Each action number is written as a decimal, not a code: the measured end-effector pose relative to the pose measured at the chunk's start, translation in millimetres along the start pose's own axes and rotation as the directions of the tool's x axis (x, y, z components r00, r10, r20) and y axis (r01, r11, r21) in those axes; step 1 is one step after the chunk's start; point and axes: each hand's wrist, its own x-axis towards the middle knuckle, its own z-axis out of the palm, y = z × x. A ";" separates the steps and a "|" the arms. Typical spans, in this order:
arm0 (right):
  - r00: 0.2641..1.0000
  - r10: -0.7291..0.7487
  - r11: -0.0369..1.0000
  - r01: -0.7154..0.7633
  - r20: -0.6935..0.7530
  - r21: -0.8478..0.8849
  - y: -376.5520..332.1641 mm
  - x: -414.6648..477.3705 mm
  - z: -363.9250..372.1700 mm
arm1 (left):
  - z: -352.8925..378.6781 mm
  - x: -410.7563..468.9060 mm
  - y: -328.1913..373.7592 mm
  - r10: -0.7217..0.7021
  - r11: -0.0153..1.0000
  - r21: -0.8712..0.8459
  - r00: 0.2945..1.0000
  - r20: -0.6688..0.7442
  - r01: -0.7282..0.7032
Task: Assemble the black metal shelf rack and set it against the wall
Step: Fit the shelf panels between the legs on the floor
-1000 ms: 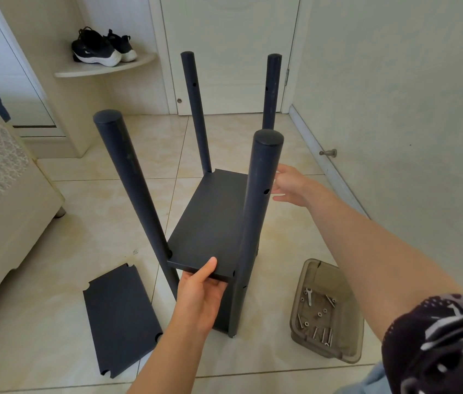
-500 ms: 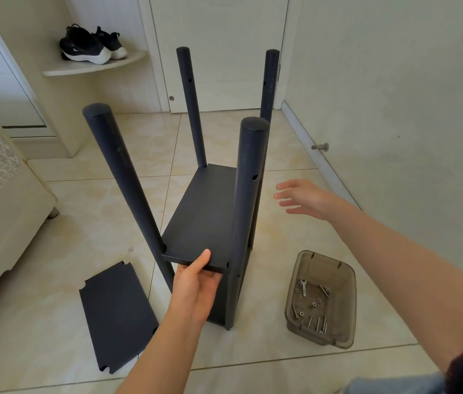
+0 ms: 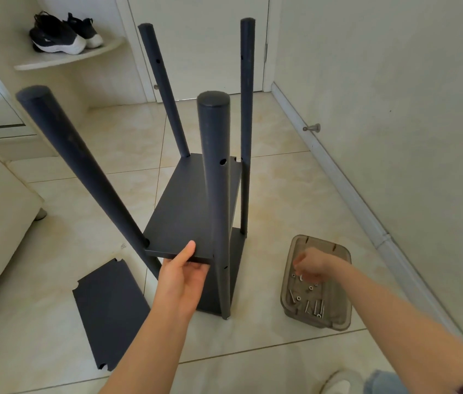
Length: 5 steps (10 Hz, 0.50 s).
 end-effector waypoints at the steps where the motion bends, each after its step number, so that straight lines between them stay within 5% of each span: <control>1: 0.999 0.043 0.997 -0.041 0.020 -0.072 12.6 8.9 20.7 | 0.6 0.1 -0.4 0.000 1.000 0.004 1.000 0.013 0.000; 5: 0.996 0.045 0.943 -0.019 0.072 -0.332 44.6 50.0 80.0 | 5.8 -4.7 -1.3 -0.039 0.998 -0.043 0.999 -0.020 0.038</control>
